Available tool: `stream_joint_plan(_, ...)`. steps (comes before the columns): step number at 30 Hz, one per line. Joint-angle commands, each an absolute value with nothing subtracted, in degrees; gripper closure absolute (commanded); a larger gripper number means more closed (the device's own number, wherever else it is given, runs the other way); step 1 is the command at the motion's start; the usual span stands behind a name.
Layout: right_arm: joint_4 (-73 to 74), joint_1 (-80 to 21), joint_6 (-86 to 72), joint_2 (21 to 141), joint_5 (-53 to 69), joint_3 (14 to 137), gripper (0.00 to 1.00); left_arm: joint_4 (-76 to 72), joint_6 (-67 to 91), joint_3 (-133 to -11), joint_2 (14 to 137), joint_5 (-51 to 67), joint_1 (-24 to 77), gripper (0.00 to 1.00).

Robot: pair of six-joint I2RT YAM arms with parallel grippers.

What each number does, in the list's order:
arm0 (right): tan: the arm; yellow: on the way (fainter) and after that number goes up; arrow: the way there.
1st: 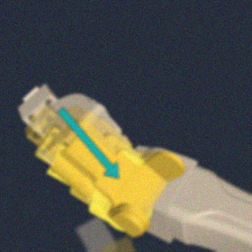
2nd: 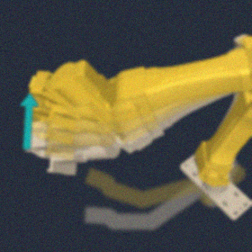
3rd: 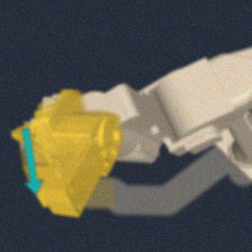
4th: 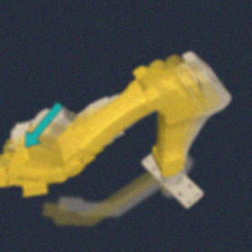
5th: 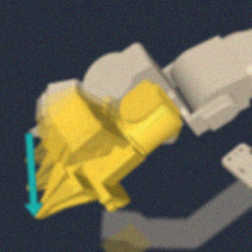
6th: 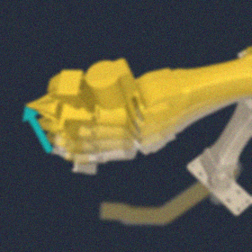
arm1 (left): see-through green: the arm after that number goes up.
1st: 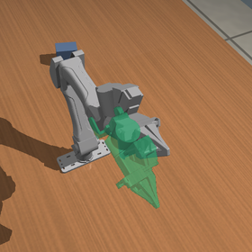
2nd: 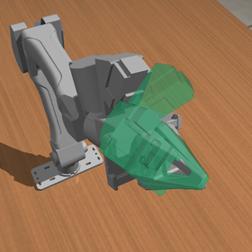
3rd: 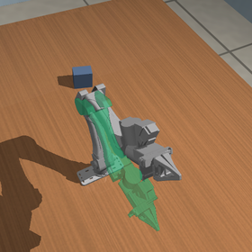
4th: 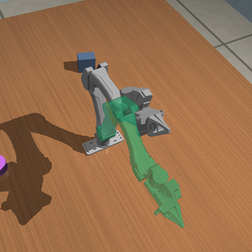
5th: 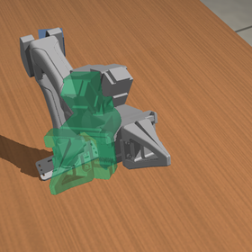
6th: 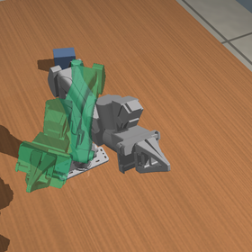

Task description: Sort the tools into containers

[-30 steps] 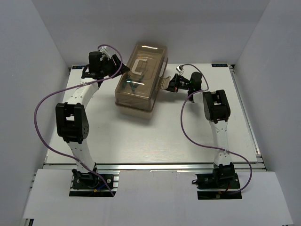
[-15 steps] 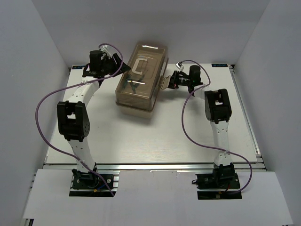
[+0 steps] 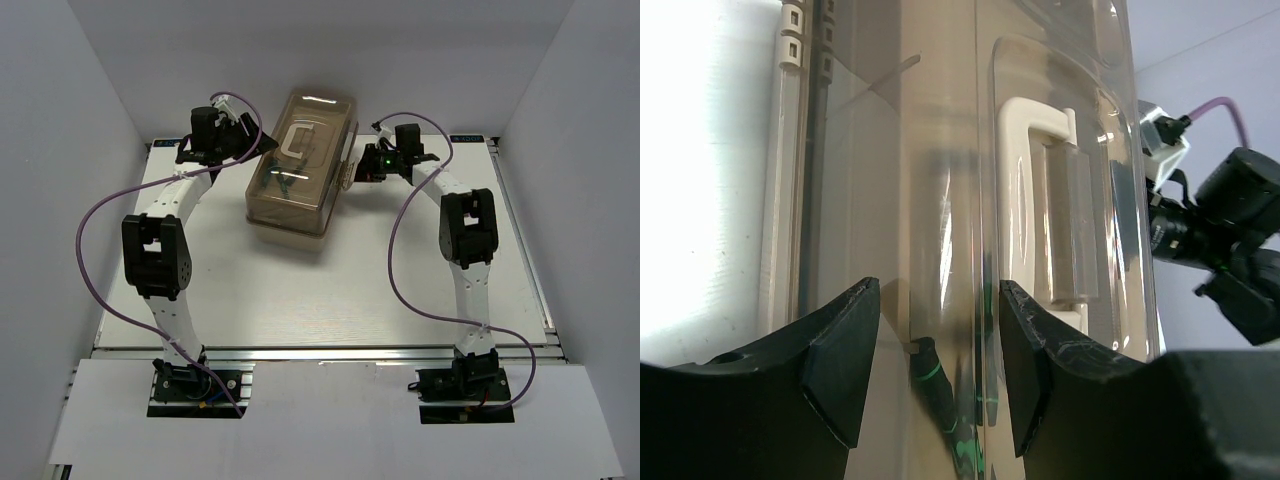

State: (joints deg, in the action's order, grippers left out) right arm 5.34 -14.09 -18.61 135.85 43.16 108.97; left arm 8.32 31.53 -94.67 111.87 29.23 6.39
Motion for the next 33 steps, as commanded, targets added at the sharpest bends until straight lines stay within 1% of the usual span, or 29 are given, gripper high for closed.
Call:
stream_joint_plan(1, 10.4, -17.1, -10.8, 130.0, 39.9, 114.0, 0.95, 10.1, 32.2, -93.6, 112.7, 34.1, 9.6, 0.41)
stream_joint_plan(10, 17.0, -18.2, -6.8, 129.3, 37.3, 116.5, 0.96, 8.3, 32.3, -91.5, 112.0, 34.8, 9.5, 0.41)
stream_joint_plan(33, 19.8, -19.5, -6.0, 126.5, 36.2, 118.1, 0.99, 5.4, 32.7, -88.9, 111.4, 35.9, 9.6, 0.41)
